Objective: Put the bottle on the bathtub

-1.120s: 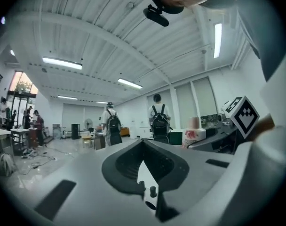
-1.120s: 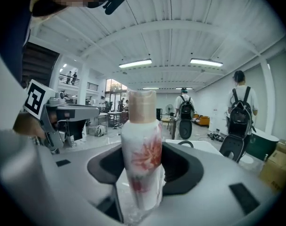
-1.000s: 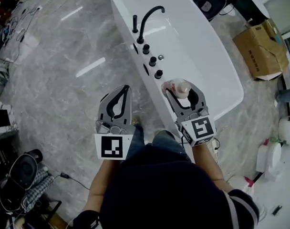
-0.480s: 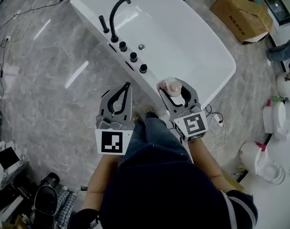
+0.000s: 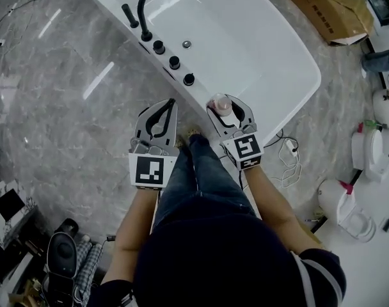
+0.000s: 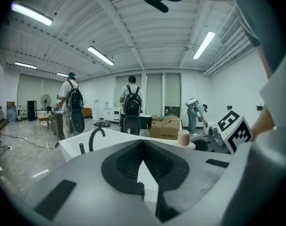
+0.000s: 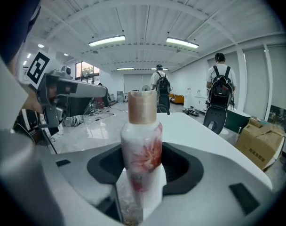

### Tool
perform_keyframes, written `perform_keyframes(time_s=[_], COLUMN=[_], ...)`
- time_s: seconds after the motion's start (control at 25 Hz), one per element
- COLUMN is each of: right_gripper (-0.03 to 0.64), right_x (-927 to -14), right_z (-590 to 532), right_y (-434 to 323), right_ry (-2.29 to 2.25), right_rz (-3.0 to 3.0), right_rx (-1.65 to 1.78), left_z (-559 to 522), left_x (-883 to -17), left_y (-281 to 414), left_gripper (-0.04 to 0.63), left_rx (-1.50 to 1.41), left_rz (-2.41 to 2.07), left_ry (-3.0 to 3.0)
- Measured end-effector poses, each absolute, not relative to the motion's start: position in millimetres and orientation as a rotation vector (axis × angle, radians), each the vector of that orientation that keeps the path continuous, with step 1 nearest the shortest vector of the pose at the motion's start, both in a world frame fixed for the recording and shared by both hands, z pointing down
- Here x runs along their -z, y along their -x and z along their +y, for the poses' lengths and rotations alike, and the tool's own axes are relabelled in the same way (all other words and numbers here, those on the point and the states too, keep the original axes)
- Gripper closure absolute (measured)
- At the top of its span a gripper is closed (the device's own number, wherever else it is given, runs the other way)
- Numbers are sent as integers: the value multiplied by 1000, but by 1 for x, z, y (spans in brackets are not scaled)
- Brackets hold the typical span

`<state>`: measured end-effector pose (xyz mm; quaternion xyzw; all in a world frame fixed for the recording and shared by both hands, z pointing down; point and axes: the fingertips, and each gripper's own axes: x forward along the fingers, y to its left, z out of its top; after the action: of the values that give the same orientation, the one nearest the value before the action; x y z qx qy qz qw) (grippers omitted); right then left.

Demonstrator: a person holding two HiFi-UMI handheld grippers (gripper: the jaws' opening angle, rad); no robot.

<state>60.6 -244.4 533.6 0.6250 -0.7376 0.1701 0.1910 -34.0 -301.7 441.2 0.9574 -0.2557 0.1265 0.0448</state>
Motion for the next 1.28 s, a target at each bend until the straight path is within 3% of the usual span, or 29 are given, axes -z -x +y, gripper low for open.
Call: perform_keyframes(time_s=[0.68,1.28], right_gripper=[379,379], right_x=[-670,-697], right_z=[-285,-307], right_y=[-78,-72], right_ry=[-1495,-1392], right_rz=[-1971,-2021], right_rx=[-643,-559], left_z=[-320,-321], left_x=[-517,-541], left_y=[18,21], left_gripper=[572,572], left_rx=[-656,-707], left_rz=[-779,-803], left_ry=[-2811,-2754])
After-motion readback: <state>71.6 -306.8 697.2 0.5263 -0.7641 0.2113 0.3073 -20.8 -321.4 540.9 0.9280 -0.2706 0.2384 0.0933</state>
